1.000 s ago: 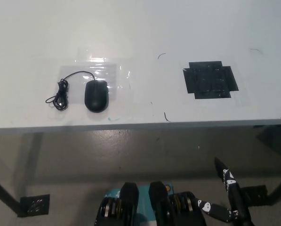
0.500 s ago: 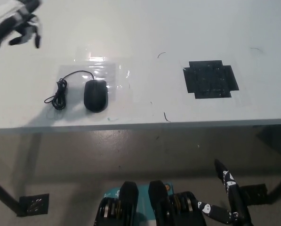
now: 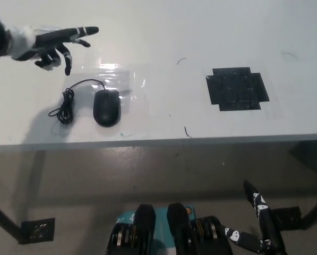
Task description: The robot uses left hand to click on the left button of the black mouse, which is placed on the left area of the table
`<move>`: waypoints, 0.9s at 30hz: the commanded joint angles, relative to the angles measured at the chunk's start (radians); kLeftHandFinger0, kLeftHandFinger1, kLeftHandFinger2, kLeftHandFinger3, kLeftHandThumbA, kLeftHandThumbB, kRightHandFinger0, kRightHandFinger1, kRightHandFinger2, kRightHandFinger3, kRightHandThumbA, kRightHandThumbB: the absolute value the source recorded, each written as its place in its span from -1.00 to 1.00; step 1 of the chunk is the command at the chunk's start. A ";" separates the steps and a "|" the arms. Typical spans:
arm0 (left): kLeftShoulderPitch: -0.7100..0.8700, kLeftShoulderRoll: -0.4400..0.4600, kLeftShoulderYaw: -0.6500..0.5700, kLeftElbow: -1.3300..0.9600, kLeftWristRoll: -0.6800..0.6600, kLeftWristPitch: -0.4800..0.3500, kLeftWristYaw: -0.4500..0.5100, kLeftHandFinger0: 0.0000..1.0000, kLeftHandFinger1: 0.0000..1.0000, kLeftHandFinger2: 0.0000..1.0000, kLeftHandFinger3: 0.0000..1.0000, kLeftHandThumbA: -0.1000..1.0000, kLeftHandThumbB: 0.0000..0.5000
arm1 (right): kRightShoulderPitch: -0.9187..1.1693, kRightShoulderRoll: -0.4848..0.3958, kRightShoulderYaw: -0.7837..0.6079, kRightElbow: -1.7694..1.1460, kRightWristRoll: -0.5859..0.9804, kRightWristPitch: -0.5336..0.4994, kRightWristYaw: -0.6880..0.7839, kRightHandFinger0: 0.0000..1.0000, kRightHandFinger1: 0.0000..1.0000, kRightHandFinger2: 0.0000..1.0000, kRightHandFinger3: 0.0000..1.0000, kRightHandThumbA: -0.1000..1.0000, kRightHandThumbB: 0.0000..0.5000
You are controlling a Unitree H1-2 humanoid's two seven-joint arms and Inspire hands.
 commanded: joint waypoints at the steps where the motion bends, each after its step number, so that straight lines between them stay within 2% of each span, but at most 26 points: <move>1: -0.176 -0.034 -0.070 0.118 0.129 0.046 -0.183 -1.00 -0.99 -0.23 1.00 1.00 0.97 | -0.005 -0.024 -0.009 -0.042 0.000 -0.062 -0.018 1.00 1.00 1.00 1.00 1.00 0.64; 4: -0.193 -0.052 -0.099 0.143 0.165 -0.015 -0.197 -1.00 -0.98 -0.17 1.00 1.00 0.90 | -0.003 -0.024 -0.011 -0.045 0.000 -0.062 -0.021 1.00 1.00 1.00 1.00 1.00 0.66; 5: -0.199 -0.062 -0.111 0.140 0.181 -0.013 -0.202 -1.00 -0.95 -0.06 1.00 1.00 0.90 | -0.001 -0.024 -0.012 -0.045 0.002 -0.062 -0.018 1.00 1.00 1.00 1.00 1.00 0.67; 7: -0.204 -0.080 -0.109 0.153 0.189 -0.003 -0.203 -1.00 -0.88 0.03 1.00 1.00 0.98 | -0.001 -0.029 -0.012 -0.047 0.001 -0.062 -0.018 1.00 1.00 1.00 1.00 1.00 0.64; 8: -0.206 -0.088 -0.115 0.160 0.205 -0.030 -0.193 -1.00 -0.57 0.32 1.00 1.00 1.00 | -0.001 -0.032 -0.012 -0.048 0.000 -0.062 -0.019 1.00 1.00 1.00 1.00 1.00 0.63; 9: -0.208 -0.096 -0.115 0.167 0.215 -0.032 -0.195 -0.97 -0.51 0.36 1.00 1.00 1.00 | -0.001 -0.032 -0.013 -0.049 0.002 -0.062 -0.017 1.00 1.00 1.00 1.00 1.00 0.63; 10: -0.210 -0.101 -0.118 0.173 0.223 -0.038 -0.199 -0.75 -0.09 0.73 1.00 1.00 1.00 | -0.001 -0.032 -0.013 -0.049 0.003 -0.062 -0.017 1.00 1.00 1.00 1.00 1.00 0.63; 11: -0.208 -0.108 -0.119 0.182 0.233 -0.057 -0.202 -0.68 -0.05 0.73 1.00 1.00 1.00 | -0.001 -0.033 -0.013 -0.049 0.006 -0.062 -0.016 1.00 1.00 1.00 1.00 1.00 0.62; 12: -0.207 -0.112 -0.120 0.186 0.238 -0.061 -0.209 -0.65 0.01 0.83 1.00 1.00 1.00 | -0.002 -0.033 -0.012 -0.048 0.005 -0.062 -0.017 1.00 1.00 1.00 1.00 1.00 0.65; 14: -0.207 -0.120 -0.121 0.193 0.252 -0.049 -0.229 -0.72 -0.01 0.82 1.00 1.00 1.00 | -0.002 -0.032 -0.013 -0.047 0.005 -0.062 -0.017 1.00 1.00 1.00 1.00 1.00 0.68; 15: -0.205 -0.129 -0.121 0.198 0.259 -0.040 -0.228 -0.57 0.15 0.96 1.00 1.00 1.00 | -0.001 -0.032 -0.014 -0.050 0.008 -0.062 -0.014 1.00 1.00 1.00 1.00 1.00 0.69; 16: -0.200 -0.131 -0.124 0.194 0.272 -0.039 -0.228 -0.45 0.24 0.99 1.00 1.00 1.00 | -0.001 -0.031 -0.013 -0.050 0.007 -0.062 -0.015 1.00 1.00 1.00 1.00 1.00 0.70; 18: -0.196 -0.145 -0.117 0.231 0.274 -0.043 -0.236 -0.62 0.10 0.79 1.00 1.00 1.00 | -0.004 -0.032 -0.014 -0.051 0.009 -0.062 -0.014 1.00 1.00 1.00 1.00 1.00 0.71; 19: -0.190 -0.145 -0.118 0.239 0.281 -0.063 -0.236 -0.37 0.33 1.00 1.00 1.00 1.00 | -0.004 -0.034 -0.014 -0.051 0.010 -0.062 -0.009 1.00 1.00 1.00 1.00 1.00 0.70; 20: -0.185 -0.147 -0.115 0.248 0.285 -0.067 -0.233 -0.17 0.23 0.93 1.00 1.00 1.00 | -0.005 -0.036 -0.013 -0.051 0.010 -0.062 -0.008 1.00 1.00 1.00 1.00 1.00 0.70; 21: -0.182 -0.151 -0.110 0.258 0.287 -0.061 -0.231 -0.19 0.14 0.86 1.00 1.00 1.00 | -0.005 -0.036 -0.013 -0.051 0.008 -0.062 -0.009 1.00 1.00 1.00 1.00 1.00 0.70; 22: -0.181 -0.165 -0.104 0.298 0.287 -0.052 -0.238 -0.58 -0.25 0.52 1.00 1.00 1.00 | -0.005 -0.036 -0.014 -0.052 0.007 -0.062 -0.011 1.00 1.00 1.00 1.00 1.00 0.70; 23: -0.178 -0.169 -0.101 0.306 0.290 -0.041 -0.238 -0.89 -0.36 0.48 1.00 1.00 1.00 | -0.004 -0.036 -0.014 -0.053 0.005 -0.062 -0.014 1.00 1.00 1.00 1.00 1.00 0.70; 24: -0.172 -0.172 -0.097 0.307 0.292 -0.017 -0.236 -0.99 -0.45 0.39 1.00 1.00 1.00 | -0.004 -0.037 -0.013 -0.055 0.003 -0.062 -0.016 1.00 1.00 1.00 1.00 1.00 0.70; 25: -0.166 -0.176 -0.087 0.316 0.291 0.007 -0.235 -1.00 -0.42 0.39 1.00 1.00 1.00 | -0.003 -0.037 -0.013 -0.056 0.004 -0.062 -0.014 1.00 1.00 1.00 1.00 1.00 0.71; 27: -0.159 -0.180 -0.084 0.335 0.297 -0.015 -0.235 -1.00 -0.46 0.31 1.00 1.00 0.97 | -0.004 -0.037 -0.015 -0.055 0.006 -0.062 -0.010 1.00 1.00 1.00 1.00 1.00 0.72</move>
